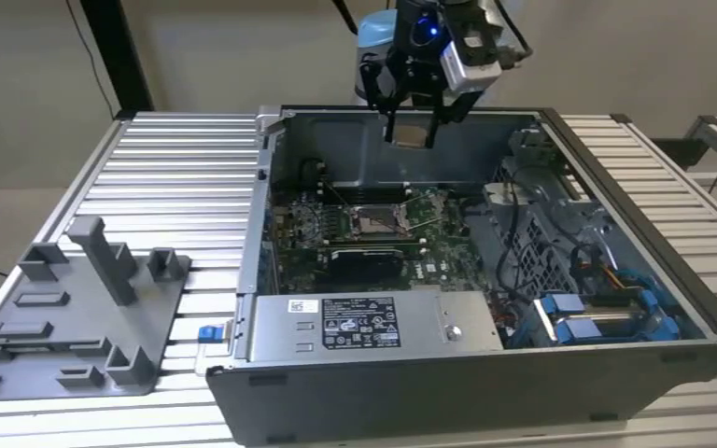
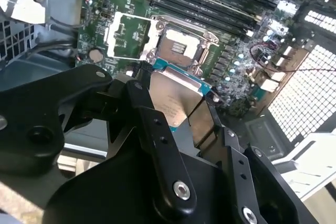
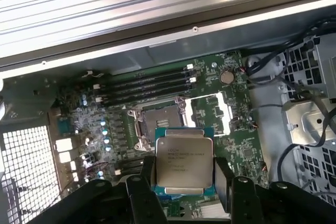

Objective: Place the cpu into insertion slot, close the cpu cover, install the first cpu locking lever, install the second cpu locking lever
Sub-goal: 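Place the cpu into insertion slot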

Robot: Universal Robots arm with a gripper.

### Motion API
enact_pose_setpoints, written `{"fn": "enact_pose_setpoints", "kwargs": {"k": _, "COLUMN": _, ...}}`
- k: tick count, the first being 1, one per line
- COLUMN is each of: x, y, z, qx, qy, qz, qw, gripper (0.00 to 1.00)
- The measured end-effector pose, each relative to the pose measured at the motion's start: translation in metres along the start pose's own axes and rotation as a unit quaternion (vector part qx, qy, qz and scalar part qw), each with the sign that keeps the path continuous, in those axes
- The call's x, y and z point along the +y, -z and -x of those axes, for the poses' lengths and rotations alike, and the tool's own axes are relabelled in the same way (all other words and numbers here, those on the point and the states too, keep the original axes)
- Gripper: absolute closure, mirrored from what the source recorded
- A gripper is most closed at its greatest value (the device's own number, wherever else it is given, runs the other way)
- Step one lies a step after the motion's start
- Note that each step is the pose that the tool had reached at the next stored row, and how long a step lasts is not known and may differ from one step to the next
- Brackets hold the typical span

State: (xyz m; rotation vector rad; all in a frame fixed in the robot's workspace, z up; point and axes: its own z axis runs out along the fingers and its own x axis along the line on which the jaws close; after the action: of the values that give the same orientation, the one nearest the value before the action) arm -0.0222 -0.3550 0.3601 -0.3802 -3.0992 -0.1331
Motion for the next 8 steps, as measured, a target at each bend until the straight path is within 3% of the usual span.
{"fn": "enact_pose_setpoints", "kwargs": {"k": 8, "x": -0.0005, "y": -0.0036, "z": -0.0008, "qx": -0.0028, "qy": -0.04, "qz": 0.0002, "qw": 0.99919, "gripper": 1.0}}
